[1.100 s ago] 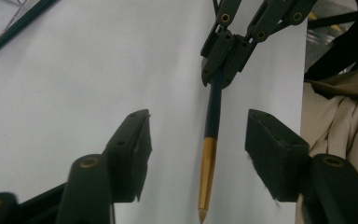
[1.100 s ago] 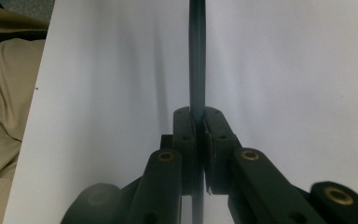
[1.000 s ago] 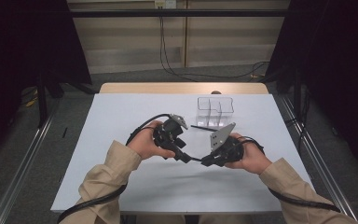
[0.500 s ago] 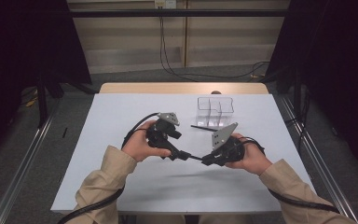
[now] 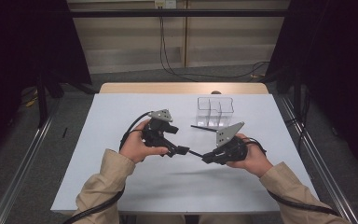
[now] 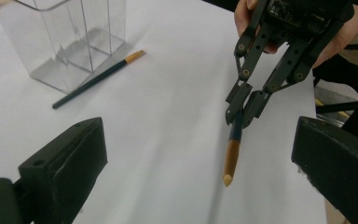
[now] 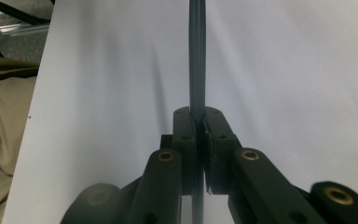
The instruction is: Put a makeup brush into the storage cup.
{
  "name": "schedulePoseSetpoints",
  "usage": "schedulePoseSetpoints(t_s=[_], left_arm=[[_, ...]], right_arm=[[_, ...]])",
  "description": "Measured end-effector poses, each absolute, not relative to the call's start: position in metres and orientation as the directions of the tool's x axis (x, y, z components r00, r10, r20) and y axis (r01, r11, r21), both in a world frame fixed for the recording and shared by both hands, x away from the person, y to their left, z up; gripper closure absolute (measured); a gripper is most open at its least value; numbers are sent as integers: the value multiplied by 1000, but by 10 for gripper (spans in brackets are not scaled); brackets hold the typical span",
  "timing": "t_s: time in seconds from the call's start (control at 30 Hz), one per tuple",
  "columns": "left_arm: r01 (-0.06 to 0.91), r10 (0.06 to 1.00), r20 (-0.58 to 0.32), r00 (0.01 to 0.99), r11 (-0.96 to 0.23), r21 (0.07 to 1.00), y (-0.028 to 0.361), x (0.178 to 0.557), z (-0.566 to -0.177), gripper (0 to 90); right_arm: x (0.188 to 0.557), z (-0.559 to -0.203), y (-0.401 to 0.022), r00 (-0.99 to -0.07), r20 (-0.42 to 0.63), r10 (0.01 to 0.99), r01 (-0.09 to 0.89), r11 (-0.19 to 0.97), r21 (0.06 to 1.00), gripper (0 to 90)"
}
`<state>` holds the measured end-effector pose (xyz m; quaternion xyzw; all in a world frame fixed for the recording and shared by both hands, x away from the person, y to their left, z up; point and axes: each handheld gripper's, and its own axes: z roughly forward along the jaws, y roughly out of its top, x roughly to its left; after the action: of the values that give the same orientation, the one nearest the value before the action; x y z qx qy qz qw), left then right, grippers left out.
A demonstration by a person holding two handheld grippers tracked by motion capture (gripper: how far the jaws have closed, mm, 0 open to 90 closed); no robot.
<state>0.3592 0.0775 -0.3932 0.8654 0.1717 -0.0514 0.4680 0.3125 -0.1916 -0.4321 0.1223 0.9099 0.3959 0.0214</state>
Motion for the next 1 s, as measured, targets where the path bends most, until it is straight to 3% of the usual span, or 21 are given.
schedulePoseSetpoints(t_s=[0.7, 1.0], left_arm=[[359, 284, -264, 922, -366, 858, 88, 359, -395, 39], [344, 284, -263, 922, -291, 893, 91, 357, -395, 36]], right_arm=[[315, -428, -194, -939, 104, 327, 253, 456, 853, 847], [314, -426, -190, -937, 107, 333, 251, 427, 869, 847]])
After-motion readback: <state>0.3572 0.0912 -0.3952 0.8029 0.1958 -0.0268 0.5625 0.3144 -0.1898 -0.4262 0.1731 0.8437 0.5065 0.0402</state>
